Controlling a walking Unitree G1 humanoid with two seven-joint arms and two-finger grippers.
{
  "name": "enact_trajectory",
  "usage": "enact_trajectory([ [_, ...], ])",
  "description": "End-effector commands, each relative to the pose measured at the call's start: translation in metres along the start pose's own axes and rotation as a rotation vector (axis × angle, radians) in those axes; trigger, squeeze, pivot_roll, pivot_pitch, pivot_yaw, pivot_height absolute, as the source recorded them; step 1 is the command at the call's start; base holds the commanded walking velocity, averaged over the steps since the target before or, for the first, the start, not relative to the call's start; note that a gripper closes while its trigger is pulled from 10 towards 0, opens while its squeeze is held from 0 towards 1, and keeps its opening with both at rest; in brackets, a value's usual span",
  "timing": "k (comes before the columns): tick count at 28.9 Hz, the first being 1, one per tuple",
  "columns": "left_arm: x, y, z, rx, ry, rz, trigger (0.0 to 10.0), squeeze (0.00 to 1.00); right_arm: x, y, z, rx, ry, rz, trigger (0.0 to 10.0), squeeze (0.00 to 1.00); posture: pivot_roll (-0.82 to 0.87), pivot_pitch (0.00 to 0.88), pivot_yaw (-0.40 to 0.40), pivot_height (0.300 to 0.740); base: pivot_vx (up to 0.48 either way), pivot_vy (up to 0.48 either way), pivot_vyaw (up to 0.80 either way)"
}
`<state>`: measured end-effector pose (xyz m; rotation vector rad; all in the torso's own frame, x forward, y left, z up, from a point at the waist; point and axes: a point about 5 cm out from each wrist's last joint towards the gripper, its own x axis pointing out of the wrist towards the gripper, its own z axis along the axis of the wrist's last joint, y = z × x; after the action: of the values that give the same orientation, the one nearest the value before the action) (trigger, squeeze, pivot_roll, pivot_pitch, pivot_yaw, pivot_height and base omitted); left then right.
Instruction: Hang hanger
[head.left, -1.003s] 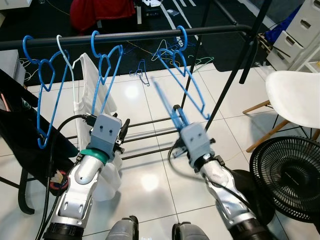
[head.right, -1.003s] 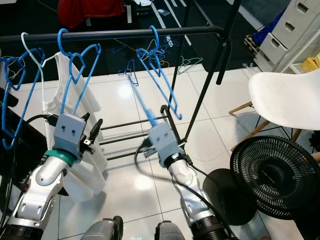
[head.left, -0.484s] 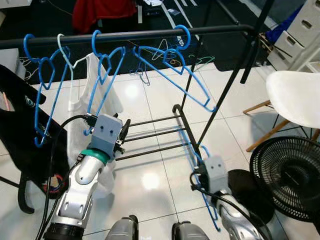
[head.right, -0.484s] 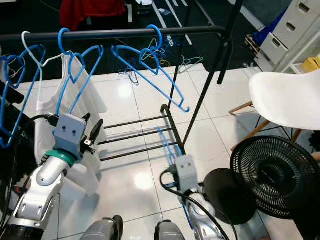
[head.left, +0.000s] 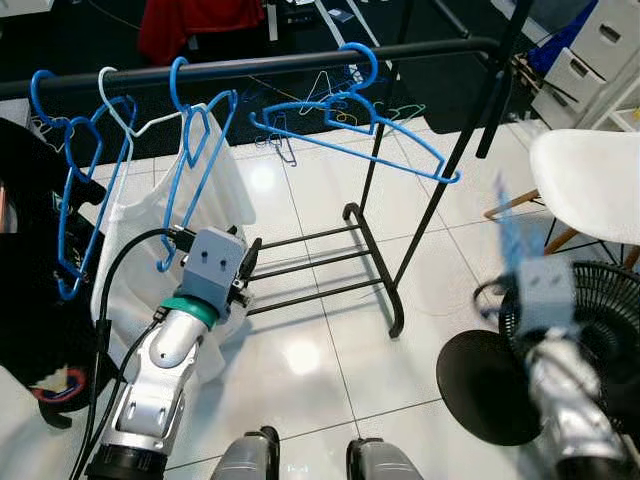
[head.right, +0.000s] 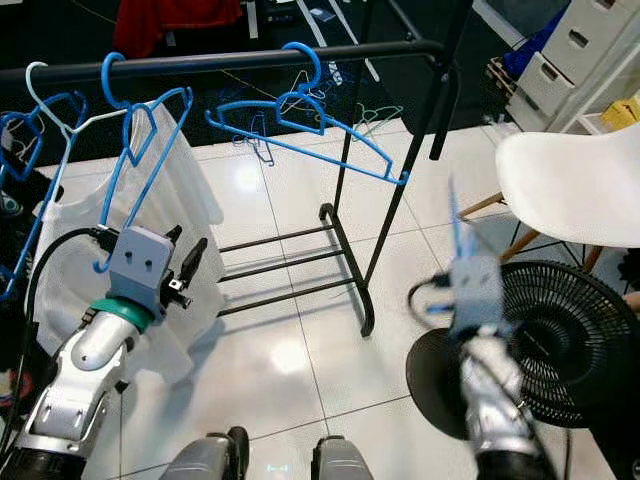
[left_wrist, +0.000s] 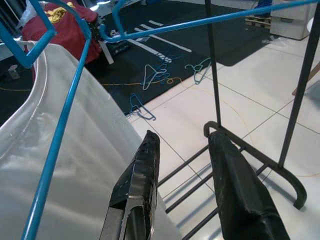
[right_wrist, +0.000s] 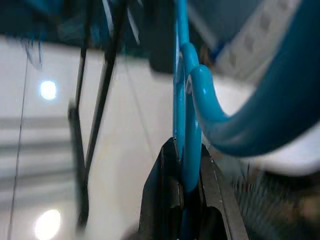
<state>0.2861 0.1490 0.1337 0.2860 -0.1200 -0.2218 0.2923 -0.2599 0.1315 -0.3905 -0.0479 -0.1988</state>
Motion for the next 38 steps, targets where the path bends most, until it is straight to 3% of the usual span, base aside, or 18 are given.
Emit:
enact_trajectory([
  [1,-0.001,-0.004,-0.005,0.000,0.024,-0.021,10.0,0.00,0.003,0.006,0.019,-0.036,-0.098,0.069,10.0,0.00,-0.03,0.109,0.056,0.733,0.000,0.000,0.00],
  [5,-0.001,-0.003,-0.005,0.000,0.025,-0.019,10.0,0.00,0.005,0.019,0.054,-0.065,-0.240,0.161,10.0,0.00,-0.03,0.109,0.056,0.733,0.000,0.000,0.00],
  [8,-0.001,-0.003,-0.006,0.000,0.026,-0.019,10.0,0.00,0.004,0.022,0.061,-0.063,-0.262,0.178,10.0,0.00,-0.03,0.109,0.056,0.733,0.000,0.000,0.00],
  [11,-0.003,-0.004,-0.006,-0.001,0.029,-0.019,10.0,0.00,0.001,0.035,0.073,-0.018,-0.287,0.247,10.0,0.00,-0.02,0.114,0.052,0.733,0.000,0.000,0.00],
  [15,-0.003,-0.004,-0.006,-0.001,0.029,-0.020,10.0,0.00,0.000,0.043,0.075,0.004,-0.296,0.244,10.0,0.00,-0.02,0.116,0.052,0.733,0.000,0.000,0.00],
  [17,-0.002,-0.004,-0.006,-0.001,0.028,-0.019,10.0,0.00,-0.004,0.049,0.073,-0.003,-0.324,0.183,10.0,0.00,-0.02,0.117,0.046,0.733,0.000,0.000,0.00],
  [20,-0.002,-0.005,-0.007,-0.002,0.030,-0.016,10.0,0.00,-0.024,0.059,0.051,0.025,-0.276,0.031,10.0,0.00,-0.02,0.121,0.043,0.733,0.000,0.000,0.00],
  [22,-0.003,-0.005,-0.007,-0.002,0.031,-0.017,10.0,0.00,-0.031,0.061,0.045,0.032,-0.249,0.006,10.0,0.00,-0.02,0.122,0.047,0.733,0.000,0.000,0.00],
  [27,-0.004,-0.007,-0.008,-0.003,0.036,-0.030,10.0,0.00,-0.046,0.074,0.030,0.053,-0.180,0.054,10.0,0.00,-0.03,0.126,0.052,0.733,0.000,0.000,0.00],
  [30,-0.003,-0.007,-0.008,-0.002,0.036,-0.035,10.0,0.00,-0.047,0.081,0.028,0.059,-0.164,0.109,10.0,0.00,-0.03,0.123,0.057,0.733,0.000,0.000,0.00],
  [35,-0.001,-0.006,-0.007,-0.002,0.031,-0.028,10.0,0.00,-0.024,0.075,0.046,0.061,-0.244,0.194,10.0,0.00,-0.02,0.119,0.052,0.733,0.000,0.000,0.00],
  [38,-0.001,-0.006,-0.007,-0.003,0.031,-0.026,10.0,0.00,-0.020,0.075,0.051,0.071,-0.262,0.219,10.0,0.00,-0.02,0.119,0.052,0.733,0.000,0.000,0.00],
])
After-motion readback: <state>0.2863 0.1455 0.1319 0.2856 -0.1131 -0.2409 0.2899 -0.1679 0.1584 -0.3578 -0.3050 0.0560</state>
